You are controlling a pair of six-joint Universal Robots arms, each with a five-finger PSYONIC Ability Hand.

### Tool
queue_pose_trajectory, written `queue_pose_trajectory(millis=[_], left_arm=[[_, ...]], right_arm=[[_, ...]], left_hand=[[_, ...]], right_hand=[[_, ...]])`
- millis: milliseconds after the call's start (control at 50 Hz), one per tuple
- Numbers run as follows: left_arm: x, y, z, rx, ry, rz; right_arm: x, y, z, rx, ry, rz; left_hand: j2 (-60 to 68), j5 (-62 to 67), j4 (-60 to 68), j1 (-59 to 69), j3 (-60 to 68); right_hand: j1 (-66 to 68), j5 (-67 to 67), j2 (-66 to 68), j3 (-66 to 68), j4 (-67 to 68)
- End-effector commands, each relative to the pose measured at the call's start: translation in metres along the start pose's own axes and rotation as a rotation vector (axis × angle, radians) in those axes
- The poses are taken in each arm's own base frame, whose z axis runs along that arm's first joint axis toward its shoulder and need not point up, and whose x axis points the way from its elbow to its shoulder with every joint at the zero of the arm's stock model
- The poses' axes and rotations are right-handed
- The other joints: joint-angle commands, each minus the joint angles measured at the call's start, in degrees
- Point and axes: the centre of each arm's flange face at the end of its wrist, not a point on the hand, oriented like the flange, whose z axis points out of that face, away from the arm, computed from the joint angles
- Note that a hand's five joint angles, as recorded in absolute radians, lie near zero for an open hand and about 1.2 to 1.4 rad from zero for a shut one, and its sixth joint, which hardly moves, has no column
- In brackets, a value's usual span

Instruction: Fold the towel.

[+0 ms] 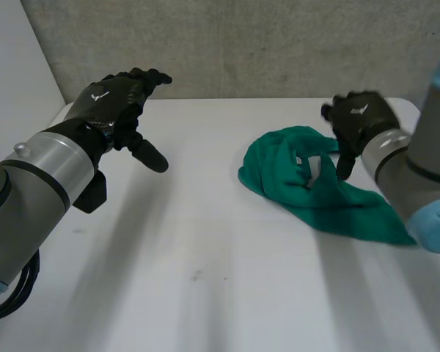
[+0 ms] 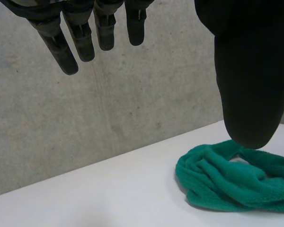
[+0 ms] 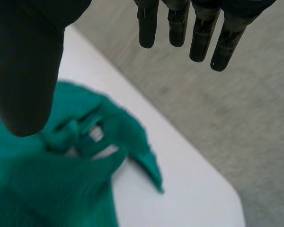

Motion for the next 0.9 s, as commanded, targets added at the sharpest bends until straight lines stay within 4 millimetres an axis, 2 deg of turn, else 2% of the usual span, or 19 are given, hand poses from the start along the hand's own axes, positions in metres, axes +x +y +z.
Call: queue_pose_trajectory(millis=[20,120,140,200,220,260,360,380,420,460,540,580,640,680,700,740,780,840,900], left_arm=[[-0.001,0.004,0.005,0.029,0.002,0.003],[-0.002,0.010,0.010,0.021,-0.002,0.003],[-0.002,0.011,0.010,0.019,-0.001,0.003],[-0.002,0.015,0.013,0.007,-0.002,0.003],[-0.002,0.017,0.013,0.002,-0.003,0.002],[-0.003,0.019,0.015,-0.006,-0.003,0.004],[-0.002,0.026,0.019,-0.020,0.003,0.005],[-0.003,0.028,0.021,-0.023,0.003,0.006],[-0.002,0.035,0.028,-0.028,0.007,0.008],[-0.001,0.042,0.037,-0.027,0.015,0.017],[0.005,0.056,0.056,-0.016,0.039,0.065],[0.010,0.062,0.063,-0.011,0.055,0.093],[0.017,0.073,0.080,0.007,0.079,0.151],[0.018,0.077,0.084,0.008,0.082,0.161],[0.022,0.090,0.094,0.000,0.094,0.190],[0.024,0.094,0.096,-0.005,0.104,0.195],[0.041,0.115,0.103,-0.021,0.186,0.210],[0.053,0.133,0.105,-0.049,0.264,0.210],[0.066,0.157,0.100,-0.100,0.361,0.206]], right_arm=[[-0.029,0.041,0.039,-0.069,-0.109,0.014],[-0.043,0.075,0.067,-0.136,-0.126,0.026],[-0.048,0.087,0.073,-0.164,-0.125,0.022],[-0.051,0.098,0.079,-0.193,-0.118,0.006],[-0.051,0.098,0.081,-0.193,-0.113,-0.006],[-0.051,0.095,0.082,-0.182,-0.115,-0.011],[-0.045,0.079,0.076,-0.141,-0.104,-0.007],[-0.035,0.059,0.066,-0.095,-0.092,-0.001],[-0.030,0.048,0.059,-0.070,-0.087,0.000],[-0.013,0.007,0.030,0.042,-0.088,0.006],[-0.007,-0.026,-0.002,0.146,-0.129,0.005],[-0.006,-0.033,-0.009,0.167,-0.137,0.004],[-0.004,-0.068,-0.047,0.283,-0.172,-0.006],[0.002,-0.090,-0.082,0.369,-0.185,-0.017],[0.004,-0.094,-0.089,0.386,-0.185,-0.020],[0.005,-0.100,-0.099,0.412,-0.188,-0.024],[0.005,-0.107,-0.113,0.439,-0.205,-0.026],[0.006,-0.116,-0.132,0.470,-0.216,-0.028],[0.007,-0.117,-0.138,0.472,-0.217,-0.028]], left_hand=[[-0.99,-2.01,-0.94,-0.13,-1.55],[-0.99,-2.01,-0.94,-0.13,-1.55],[-0.99,-2.01,-0.94,-0.13,-1.55],[-0.99,-2.01,-0.94,-0.13,-1.55],[-0.99,-2.01,-0.94,-0.13,-1.55],[-0.99,-2.01,-0.94,-0.13,-1.55],[-1.15,-2.18,-1.11,-0.30,-1.72],[-1.32,-2.35,-1.28,-0.47,-1.88],[-1.15,-2.18,-1.11,-0.30,-1.72],[-1.49,-2.52,-1.45,-0.64,-2.05],[-1.49,-2.52,-1.45,-0.64,-2.05],[-1.66,-2.69,-1.62,-0.81,-2.22],[-1.66,-2.69,-1.62,-0.81,-2.22],[-1.66,-2.69,-1.62,-0.81,-2.22],[-1.66,-2.69,-1.62,-0.81,-2.22],[-1.66,-2.69,-1.62,-0.81,-2.22],[-1.66,-2.69,-1.62,-0.81,-2.22],[-1.66,-2.69,-1.62,-0.81,-2.22],[-1.49,-2.52,-1.45,-0.64,-2.06]], right_hand=[[-1.66,-4.00,-2.57,-2.09,-3.23],[0.24,-2.09,-0.66,-0.18,-1.33],[5.10,2.77,4.19,4.68,3.53],[18.37,16.04,17.46,17.95,16.80],[42.58,40.25,41.68,42.16,41.01],[68.24,65.90,67.33,67.81,66.67],[68.34,66.00,67.43,67.91,66.77],[68.34,66.00,67.43,67.91,66.77],[68.34,66.00,67.43,67.91,66.77],[68.34,66.00,67.43,67.91,66.77],[68.34,66.00,67.43,67.91,66.77],[68.34,66.00,67.43,67.91,66.77],[68.34,66.00,67.43,67.91,66.77],[68.34,66.00,67.43,67.91,66.77],[68.34,66.00,67.43,67.91,66.77],[68.34,66.00,67.43,67.91,66.77],[68.34,66.00,67.43,67.91,66.77],[68.34,66.00,67.43,67.91,66.77],[68.34,66.00,67.43,67.91,66.77]])
